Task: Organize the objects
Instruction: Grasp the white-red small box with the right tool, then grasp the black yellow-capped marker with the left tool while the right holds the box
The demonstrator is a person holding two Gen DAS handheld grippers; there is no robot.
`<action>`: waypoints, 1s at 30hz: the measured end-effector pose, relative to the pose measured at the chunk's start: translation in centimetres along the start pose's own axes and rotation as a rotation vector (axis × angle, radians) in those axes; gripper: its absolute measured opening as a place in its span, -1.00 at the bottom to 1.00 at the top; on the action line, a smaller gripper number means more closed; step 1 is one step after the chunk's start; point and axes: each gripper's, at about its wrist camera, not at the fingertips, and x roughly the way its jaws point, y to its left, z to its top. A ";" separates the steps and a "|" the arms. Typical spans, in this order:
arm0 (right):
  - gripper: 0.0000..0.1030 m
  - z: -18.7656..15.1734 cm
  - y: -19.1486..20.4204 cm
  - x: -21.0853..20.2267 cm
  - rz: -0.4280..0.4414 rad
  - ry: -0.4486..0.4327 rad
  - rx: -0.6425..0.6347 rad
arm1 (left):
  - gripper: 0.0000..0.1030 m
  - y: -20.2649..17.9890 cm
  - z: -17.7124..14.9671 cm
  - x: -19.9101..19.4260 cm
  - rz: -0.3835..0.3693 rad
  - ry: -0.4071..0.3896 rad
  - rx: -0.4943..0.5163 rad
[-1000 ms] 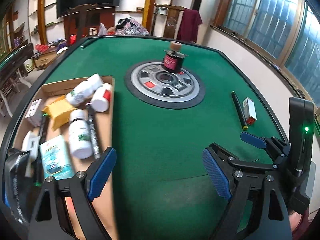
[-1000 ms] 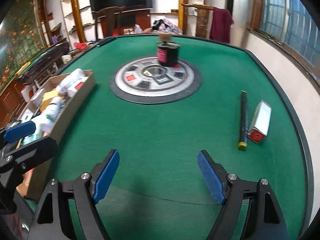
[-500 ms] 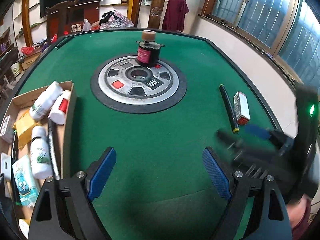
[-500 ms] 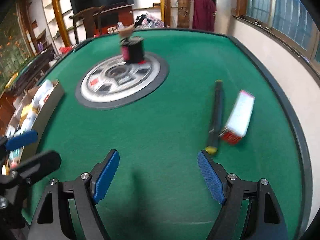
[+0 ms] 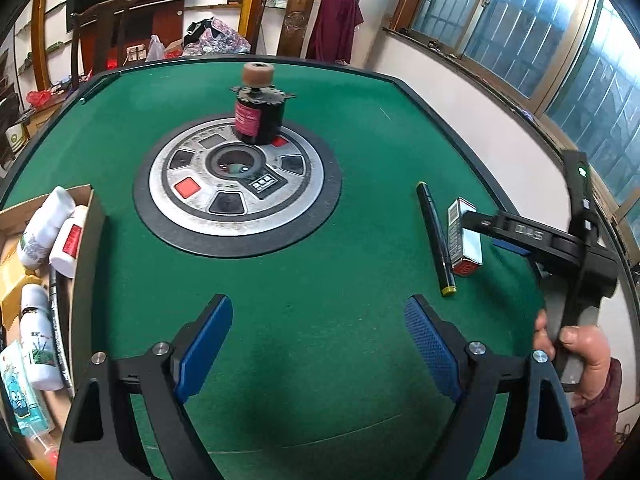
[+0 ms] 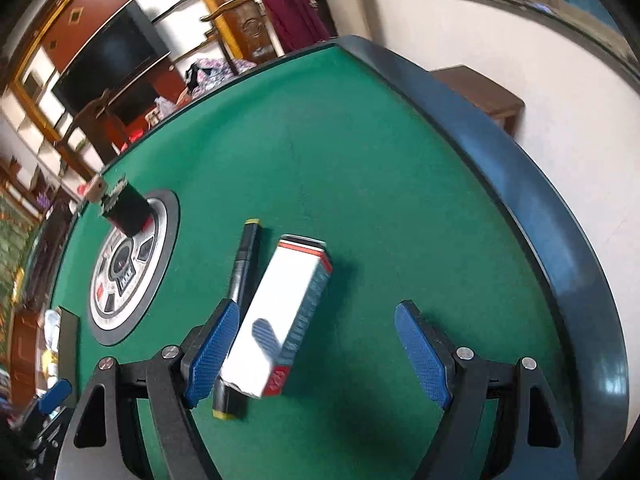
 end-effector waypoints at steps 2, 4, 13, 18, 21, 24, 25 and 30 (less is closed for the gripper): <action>0.54 0.4 0.6 0.8 -0.018 0.000 -0.028 | 0.69 -0.5 0.1 0.2 -0.007 0.000 0.008; 0.04 0.6 1.3 1.8 -0.054 0.012 -0.058 | 0.69 -1.2 0.3 0.5 -0.009 -0.004 0.028; -0.43 0.0 -2.8 0.5 -0.115 -0.021 0.018 | 0.69 -6.5 1.5 5.3 -0.029 0.007 0.146; -0.42 -0.3 -4.8 -0.3 -0.059 -0.050 0.065 | 0.68 -10.7 2.5 8.7 -0.013 0.002 0.262; -0.42 -0.2 -4.9 -0.4 -0.042 -0.055 0.079 | 0.50 -12.4 2.6 10.2 0.002 0.007 0.320; -0.42 -0.2 -4.8 -0.3 -0.037 -0.055 0.082 | 0.06 -12.9 2.8 12.4 0.001 0.067 0.326; -0.42 -0.2 -4.8 -0.2 -0.034 -0.054 0.085 | -0.22 -13.0 2.8 12.4 0.019 0.038 0.339; -0.41 -0.2 -4.3 0.0 -0.037 -0.055 0.076 | -0.73 -12.4 3.2 12.7 0.000 0.048 0.314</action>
